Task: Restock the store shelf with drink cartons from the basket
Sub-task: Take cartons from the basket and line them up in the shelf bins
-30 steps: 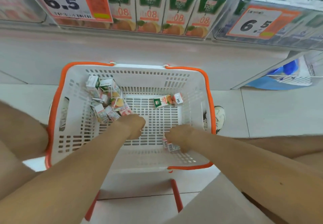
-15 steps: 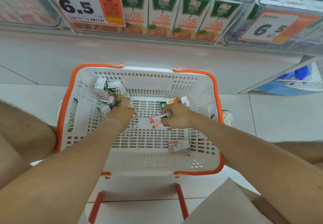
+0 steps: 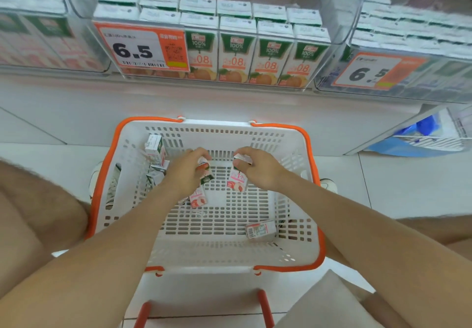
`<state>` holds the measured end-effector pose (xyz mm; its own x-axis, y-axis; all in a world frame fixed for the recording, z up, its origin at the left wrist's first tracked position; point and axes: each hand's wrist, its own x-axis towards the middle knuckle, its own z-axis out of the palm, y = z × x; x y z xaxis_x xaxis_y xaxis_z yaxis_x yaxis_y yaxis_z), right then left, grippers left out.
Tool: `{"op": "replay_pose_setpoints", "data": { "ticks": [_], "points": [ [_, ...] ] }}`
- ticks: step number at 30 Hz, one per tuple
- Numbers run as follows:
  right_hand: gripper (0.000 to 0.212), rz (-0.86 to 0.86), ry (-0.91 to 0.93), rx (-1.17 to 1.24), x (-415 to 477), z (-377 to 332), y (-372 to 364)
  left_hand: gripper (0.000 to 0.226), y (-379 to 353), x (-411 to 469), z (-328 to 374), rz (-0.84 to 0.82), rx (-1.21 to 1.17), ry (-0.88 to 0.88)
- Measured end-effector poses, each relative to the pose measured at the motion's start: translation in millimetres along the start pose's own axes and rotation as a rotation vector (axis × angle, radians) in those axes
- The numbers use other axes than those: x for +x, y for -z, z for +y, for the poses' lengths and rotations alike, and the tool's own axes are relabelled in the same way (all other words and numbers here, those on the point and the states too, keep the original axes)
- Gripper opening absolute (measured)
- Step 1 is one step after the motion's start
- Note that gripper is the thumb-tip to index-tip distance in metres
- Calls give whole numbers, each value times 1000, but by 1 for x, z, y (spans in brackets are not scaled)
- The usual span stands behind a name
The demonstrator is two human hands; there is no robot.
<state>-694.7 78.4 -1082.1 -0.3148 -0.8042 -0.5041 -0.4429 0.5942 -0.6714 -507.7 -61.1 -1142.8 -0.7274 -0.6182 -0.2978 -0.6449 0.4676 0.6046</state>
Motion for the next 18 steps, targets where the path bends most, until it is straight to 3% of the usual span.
{"op": "replay_pose_setpoints", "data": {
  "ticks": [5, 9, 13, 14, 16, 18],
  "points": [
    [33, 130, 76, -56, -22, -25, 24, 30, 48, -10, 44, -96, -599, 209],
    [29, 190, 50, 48, -43, -46, 36, 23, 80, -21, 66, 83, -943, 330],
    [30, 288, 83, 331, -57, -78, 35, 15, 115, -44, 85, -20, -1127, 299],
    [31, 297, 118, 372, -60, -88, 35, 25, 124, -50, 87, -65, -1136, 278],
    [32, 303, 180, 411, -70, -109, 35, 39, 143, -59, 93, -140, -1070, 182],
    [31, 310, 243, 422, -79, -129, 38, 31, 165, -71, 104, -147, -968, 75]
  ]
}}
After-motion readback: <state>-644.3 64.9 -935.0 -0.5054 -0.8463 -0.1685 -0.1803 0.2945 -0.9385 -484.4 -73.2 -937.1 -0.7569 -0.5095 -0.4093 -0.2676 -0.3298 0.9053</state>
